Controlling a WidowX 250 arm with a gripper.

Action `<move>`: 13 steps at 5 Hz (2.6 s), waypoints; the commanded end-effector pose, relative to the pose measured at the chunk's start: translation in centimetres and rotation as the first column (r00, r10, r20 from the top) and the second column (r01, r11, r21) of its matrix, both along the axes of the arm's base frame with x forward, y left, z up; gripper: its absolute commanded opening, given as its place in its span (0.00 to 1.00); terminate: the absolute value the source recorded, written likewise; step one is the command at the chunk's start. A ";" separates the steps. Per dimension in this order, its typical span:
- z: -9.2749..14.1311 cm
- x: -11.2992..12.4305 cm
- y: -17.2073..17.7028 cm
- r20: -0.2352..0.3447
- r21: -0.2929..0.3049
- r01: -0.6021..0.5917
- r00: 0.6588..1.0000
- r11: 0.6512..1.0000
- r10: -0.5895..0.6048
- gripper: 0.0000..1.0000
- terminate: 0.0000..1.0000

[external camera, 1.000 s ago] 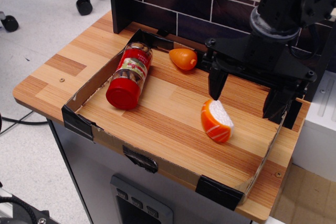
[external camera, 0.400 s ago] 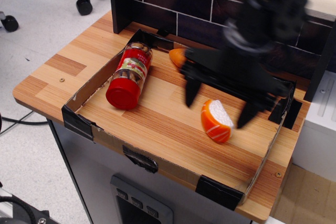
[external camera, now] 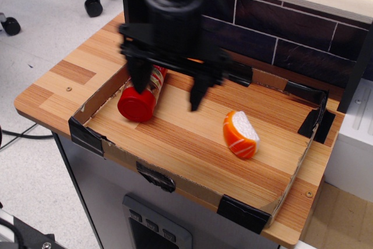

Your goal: Upright basil bottle

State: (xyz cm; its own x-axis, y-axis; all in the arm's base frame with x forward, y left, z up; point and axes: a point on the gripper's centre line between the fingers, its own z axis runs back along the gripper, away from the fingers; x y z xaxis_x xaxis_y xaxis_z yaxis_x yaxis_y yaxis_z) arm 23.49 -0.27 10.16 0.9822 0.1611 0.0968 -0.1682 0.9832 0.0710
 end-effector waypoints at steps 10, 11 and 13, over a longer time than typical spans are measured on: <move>-8.4 3.2 5.5 0.109 0.131 -0.206 0.975 0.970 0.193 1.00 0.00; -8.8 3.3 5.7 0.108 0.140 -0.209 0.975 0.968 0.195 1.00 0.00; -6.2 2.6 6.1 0.116 0.113 -0.221 0.971 0.969 0.208 0.00 0.00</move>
